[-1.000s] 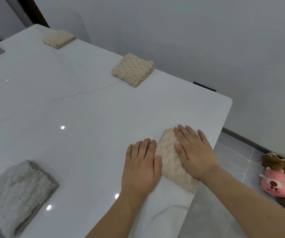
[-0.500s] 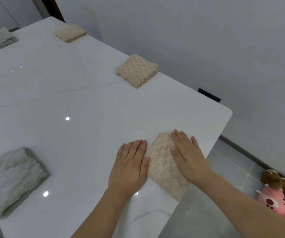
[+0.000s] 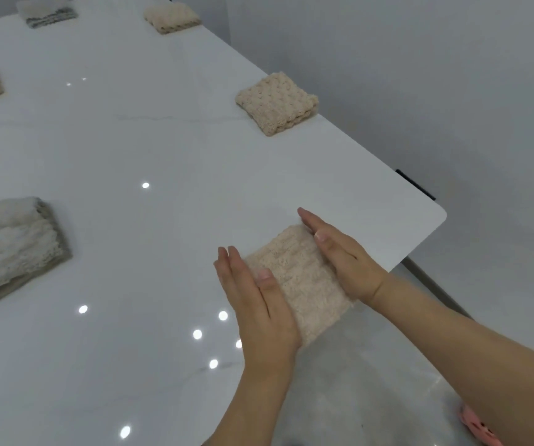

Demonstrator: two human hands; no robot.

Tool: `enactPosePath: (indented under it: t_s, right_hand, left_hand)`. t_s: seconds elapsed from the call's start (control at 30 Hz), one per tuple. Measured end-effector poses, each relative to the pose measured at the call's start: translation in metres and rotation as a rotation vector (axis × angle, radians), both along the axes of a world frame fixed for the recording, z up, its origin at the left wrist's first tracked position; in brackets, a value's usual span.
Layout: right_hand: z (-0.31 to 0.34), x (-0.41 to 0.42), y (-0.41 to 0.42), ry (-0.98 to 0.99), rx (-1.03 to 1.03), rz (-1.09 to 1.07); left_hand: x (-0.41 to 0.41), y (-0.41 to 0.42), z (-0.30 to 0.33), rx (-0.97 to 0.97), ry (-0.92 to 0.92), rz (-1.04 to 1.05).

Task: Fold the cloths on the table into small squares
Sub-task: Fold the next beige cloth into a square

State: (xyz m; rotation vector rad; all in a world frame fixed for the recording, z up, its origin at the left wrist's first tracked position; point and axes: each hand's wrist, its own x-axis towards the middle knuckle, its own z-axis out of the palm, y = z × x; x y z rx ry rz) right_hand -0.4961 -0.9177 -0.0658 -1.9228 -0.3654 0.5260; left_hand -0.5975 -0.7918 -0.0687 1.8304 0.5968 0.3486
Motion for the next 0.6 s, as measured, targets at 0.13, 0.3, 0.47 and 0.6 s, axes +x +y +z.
enactPosePath:
  t_s: [0.13,0.3,0.47,0.6]
  right_hand:
    - [-0.002,-0.002,0.000,-0.044,-0.023,0.064]
    - [-0.004,-0.002,-0.001,-0.073,-0.035,0.116]
    - [-0.008,-0.001,0.002,-0.189,-0.130,0.186]
    - [-0.022,-0.001,0.007,-0.533,-0.501,0.320]
  left_hand:
    - [0.007,-0.009,-0.005,0.032,-0.005,0.003]
    - [0.009,-0.011,-0.012,0.094,0.013,0.013]
    - [0.011,-0.010,-0.018,0.188,0.045,-0.031]
    - [0.010,0.001,-0.031,0.582,0.212,-0.119]
